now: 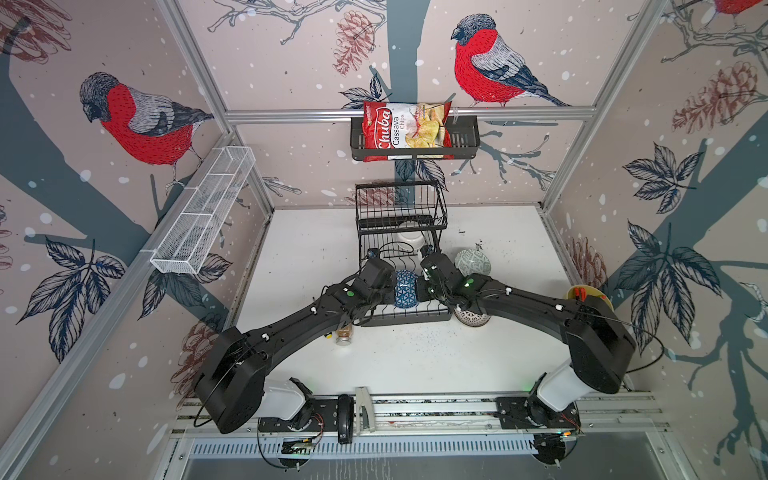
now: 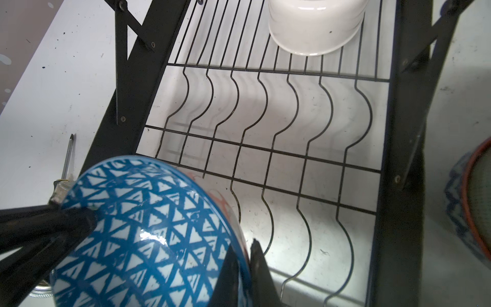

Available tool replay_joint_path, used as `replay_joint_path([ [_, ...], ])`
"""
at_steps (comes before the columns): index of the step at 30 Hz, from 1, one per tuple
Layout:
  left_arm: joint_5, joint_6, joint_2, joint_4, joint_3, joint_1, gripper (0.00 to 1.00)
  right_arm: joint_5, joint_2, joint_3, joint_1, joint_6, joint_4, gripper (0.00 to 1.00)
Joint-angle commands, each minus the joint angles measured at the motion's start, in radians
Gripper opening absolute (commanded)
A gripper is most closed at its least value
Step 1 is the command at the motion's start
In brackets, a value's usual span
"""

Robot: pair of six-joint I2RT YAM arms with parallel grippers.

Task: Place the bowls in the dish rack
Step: 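Grasp the blue bowl rim with the right gripper while the left gripper releases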

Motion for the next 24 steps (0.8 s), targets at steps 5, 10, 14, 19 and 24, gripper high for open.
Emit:
replay_joint_path([
  [5, -0.019, -0.021, -0.009, 0.030, 0.000, 0.000, 0.15, 0.079, 0.002, 0.016, 0.004, 0.021, 0.020, 0.00],
  [10, -0.036, -0.021, -0.025, 0.026, -0.005, 0.000, 0.38, 0.114, 0.008, 0.032, 0.008, 0.013, 0.002, 0.00],
  [14, -0.048, -0.021, -0.043, 0.021, -0.011, 0.001, 0.70, 0.173, 0.013, 0.044, 0.015, 0.002, -0.017, 0.00],
  [19, -0.094, -0.023, -0.092, 0.022, -0.046, 0.001, 0.88, 0.269, 0.013, 0.050, 0.027, -0.007, -0.027, 0.00],
  [24, -0.097, -0.033, -0.151, 0.025, -0.100, 0.034, 0.95, 0.358, 0.028, 0.070, 0.035, -0.017, -0.045, 0.00],
])
